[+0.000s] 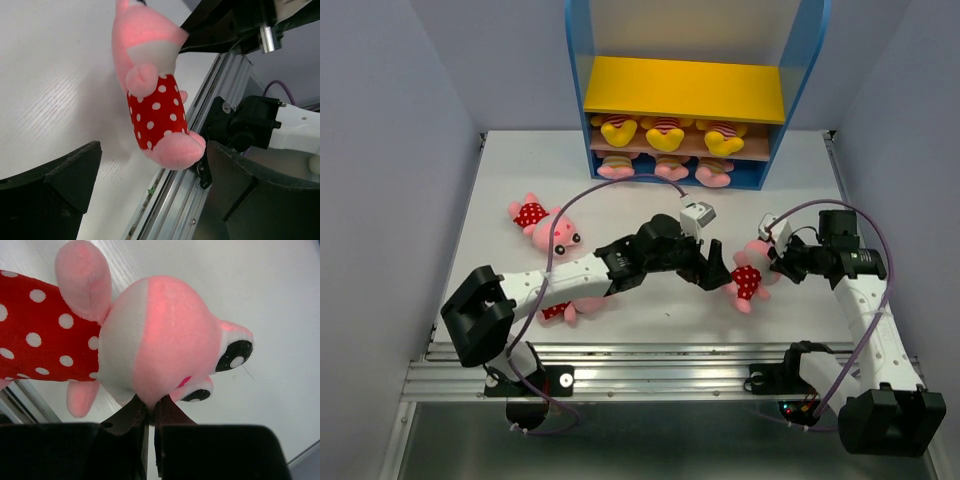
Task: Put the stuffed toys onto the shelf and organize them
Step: Pass the stuffed toy from the right arm to the left, then place the stuffed toy onto shelf
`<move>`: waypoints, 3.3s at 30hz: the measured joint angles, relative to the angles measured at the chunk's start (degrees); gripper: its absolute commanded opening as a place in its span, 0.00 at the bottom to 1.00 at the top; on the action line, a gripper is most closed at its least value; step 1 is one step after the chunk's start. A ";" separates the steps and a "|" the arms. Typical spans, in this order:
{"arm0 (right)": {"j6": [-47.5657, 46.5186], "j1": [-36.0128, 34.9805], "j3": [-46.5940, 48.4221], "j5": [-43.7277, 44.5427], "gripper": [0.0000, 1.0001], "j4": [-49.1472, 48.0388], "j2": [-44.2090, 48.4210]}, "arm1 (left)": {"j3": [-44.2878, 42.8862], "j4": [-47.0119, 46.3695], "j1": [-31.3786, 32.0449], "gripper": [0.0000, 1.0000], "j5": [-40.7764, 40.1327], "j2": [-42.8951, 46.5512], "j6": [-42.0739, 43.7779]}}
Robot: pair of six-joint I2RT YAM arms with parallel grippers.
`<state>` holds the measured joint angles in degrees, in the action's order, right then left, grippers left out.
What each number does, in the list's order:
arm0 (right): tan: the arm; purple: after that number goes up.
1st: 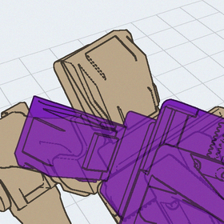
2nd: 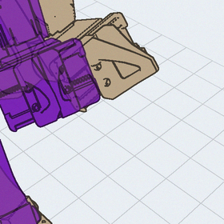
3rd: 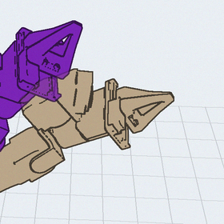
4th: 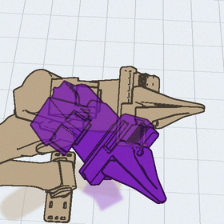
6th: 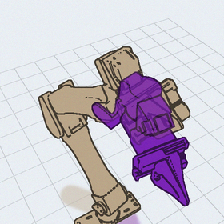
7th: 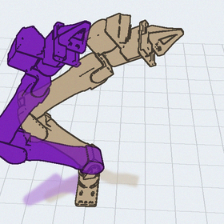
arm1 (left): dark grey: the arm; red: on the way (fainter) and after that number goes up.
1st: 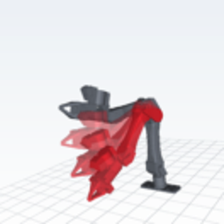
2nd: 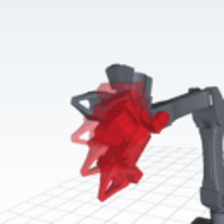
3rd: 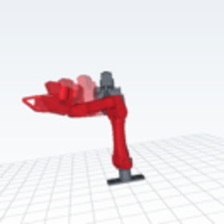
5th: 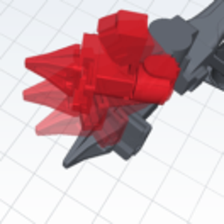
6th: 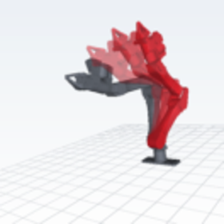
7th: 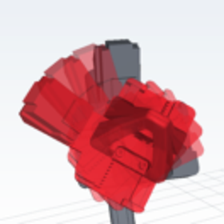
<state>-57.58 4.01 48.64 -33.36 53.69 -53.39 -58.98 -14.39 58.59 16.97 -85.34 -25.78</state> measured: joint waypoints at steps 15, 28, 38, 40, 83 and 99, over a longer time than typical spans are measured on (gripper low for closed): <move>2.80 -0.68 -1.97 3.21 0.01 -5.49 -0.09 | -6.03 6.54 3.72 0.90 -4.20 -10.08 -10.05; 4.35 -1.05 -2.71 3.17 0.01 -5.86 1.79 | -6.84 6.01 3.72 0.14 -6.95 -13.53 -13.46; 8.31 -1.07 -2.73 1.97 0.96 -6.97 2.82 | -5.53 5.01 2.97 0.00 -6.67 -13.38 -13.14; 10.58 -1.07 -2.51 0.52 1.00 -7.54 2.89 | -2.62 4.00 1.86 0.00 -6.47 -11.85 -12.70; 40.83 -1.09 -5.53 -6.75 1.00 -27.58 0.87 | -30.01 1.95 -43.69 0.00 4.42 -13.90 -16.37; 40.76 -1.09 -5.64 -6.71 1.00 -27.56 0.87 | -44.26 2.38 -48.46 0.09 6.64 -26.36 -24.50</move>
<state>-16.82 2.92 43.00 -40.07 26.13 -52.51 -103.24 -12.01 10.13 23.62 -111.70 -50.28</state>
